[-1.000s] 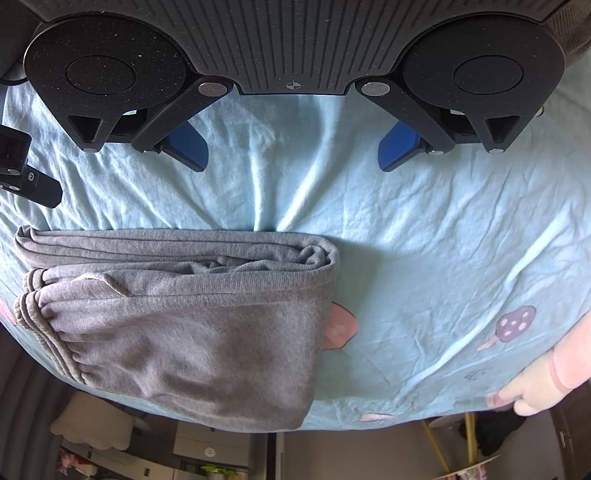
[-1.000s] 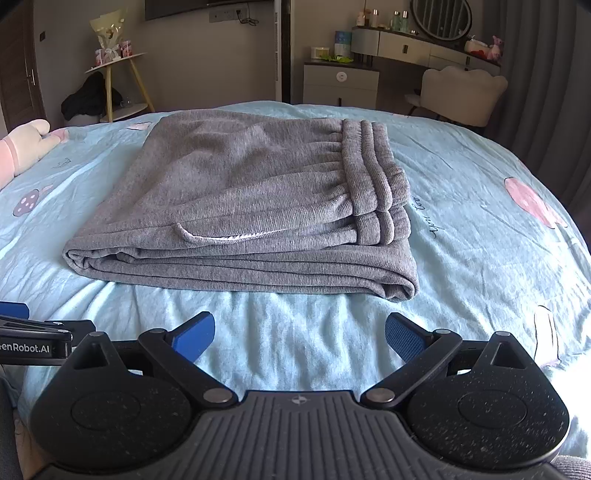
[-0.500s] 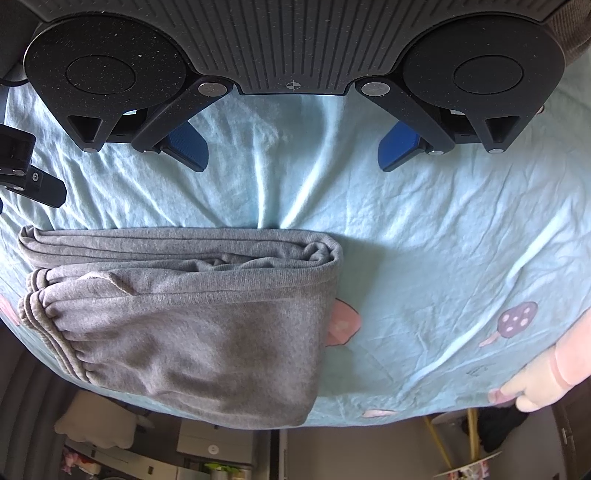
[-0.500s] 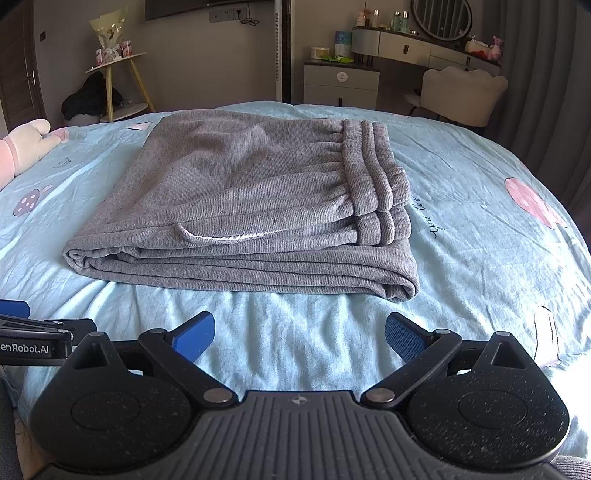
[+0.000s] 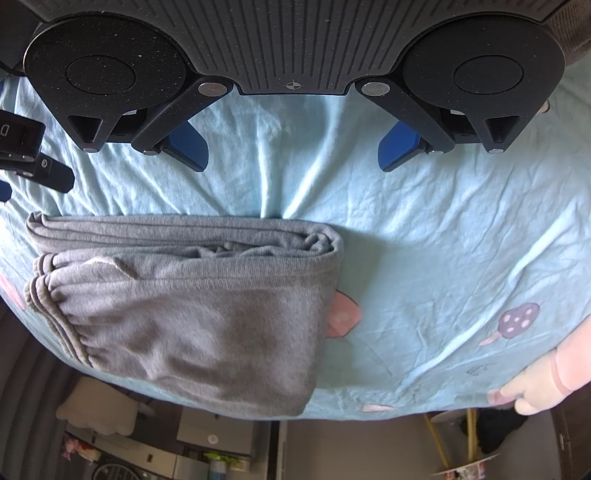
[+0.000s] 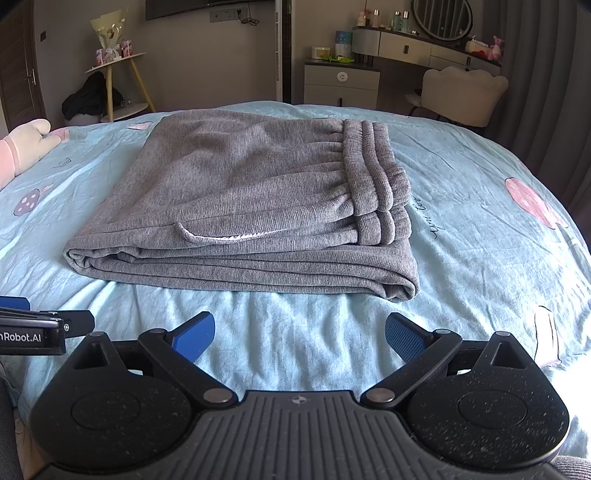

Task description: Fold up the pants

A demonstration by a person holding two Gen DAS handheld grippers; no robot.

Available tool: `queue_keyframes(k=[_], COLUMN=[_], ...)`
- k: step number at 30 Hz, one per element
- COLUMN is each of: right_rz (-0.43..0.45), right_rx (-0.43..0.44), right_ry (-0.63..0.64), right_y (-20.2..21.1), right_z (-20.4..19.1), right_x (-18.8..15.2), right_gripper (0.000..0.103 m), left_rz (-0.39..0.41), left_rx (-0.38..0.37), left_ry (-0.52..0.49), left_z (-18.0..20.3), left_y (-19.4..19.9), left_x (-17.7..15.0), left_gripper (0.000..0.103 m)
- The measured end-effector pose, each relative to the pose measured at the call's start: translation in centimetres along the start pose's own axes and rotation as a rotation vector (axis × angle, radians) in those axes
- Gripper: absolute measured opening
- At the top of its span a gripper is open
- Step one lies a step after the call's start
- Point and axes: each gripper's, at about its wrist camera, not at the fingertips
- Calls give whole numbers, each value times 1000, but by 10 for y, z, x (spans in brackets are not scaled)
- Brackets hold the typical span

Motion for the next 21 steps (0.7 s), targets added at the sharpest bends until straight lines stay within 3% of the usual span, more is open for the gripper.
queue_keyframes(k=[21], right_rz=[0], right_rx=[-1], right_ry=[1], right_y=[-1], right_z=[0], right_x=[-1], right_gripper=[99], left_rz=[-10], left_rx=[28], left_ry=[-81], left_z=[12], left_y=[-3], left_x=[-4], left_gripper=[101])
Point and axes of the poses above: each gripper's, at about its wrist camera, not at the fingertips, and y roughly against the way its jaws point, z to its right, x to its top, and after that the axes turned 8 degrees about -x, right-handed
